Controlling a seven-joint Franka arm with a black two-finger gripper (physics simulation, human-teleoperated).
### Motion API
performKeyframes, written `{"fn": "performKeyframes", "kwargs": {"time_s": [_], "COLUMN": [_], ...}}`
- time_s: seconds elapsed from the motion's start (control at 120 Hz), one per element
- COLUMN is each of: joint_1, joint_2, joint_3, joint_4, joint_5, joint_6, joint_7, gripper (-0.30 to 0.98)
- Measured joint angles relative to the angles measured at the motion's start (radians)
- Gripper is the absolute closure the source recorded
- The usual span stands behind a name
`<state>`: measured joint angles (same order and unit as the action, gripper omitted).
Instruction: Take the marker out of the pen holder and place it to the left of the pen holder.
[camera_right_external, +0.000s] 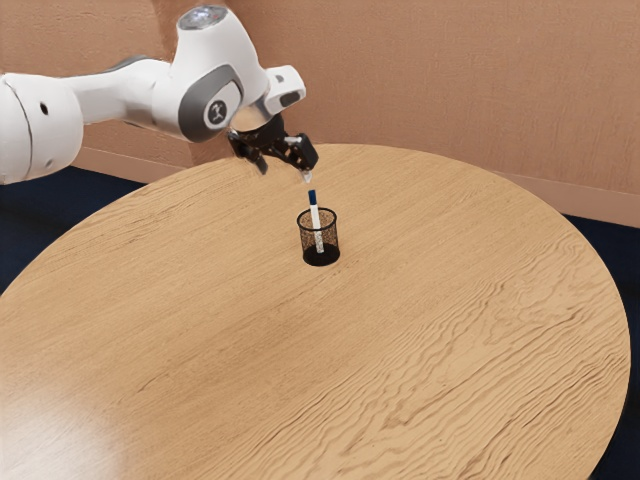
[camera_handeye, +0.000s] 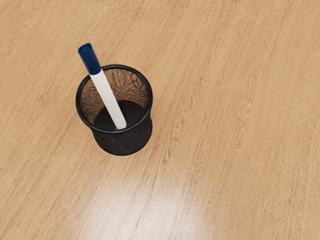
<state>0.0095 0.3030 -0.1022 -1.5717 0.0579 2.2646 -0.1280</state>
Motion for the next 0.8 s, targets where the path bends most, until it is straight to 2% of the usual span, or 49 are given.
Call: {"fn": "performKeyframes", "kwargs": {"time_s": [0.167,0.333,0.575,0.8], "joint_1": [0.001,0.004,0.004,0.011], "joint_2": [0.243,0.399,0.505,0.627], "joint_3": [0.015,0.068,0.088,0.089], "joint_4": [0.187,0.317,0.392,0.539], "joint_5": [0.004,-0.004,-0.021,-0.027], "joint_6": [0.160,0.227,0.266,0.280], "joint_7": [-0.004,-0.007,-0.011,-0.015], "gripper": [0.00,0.00,0.00,0.00]}}
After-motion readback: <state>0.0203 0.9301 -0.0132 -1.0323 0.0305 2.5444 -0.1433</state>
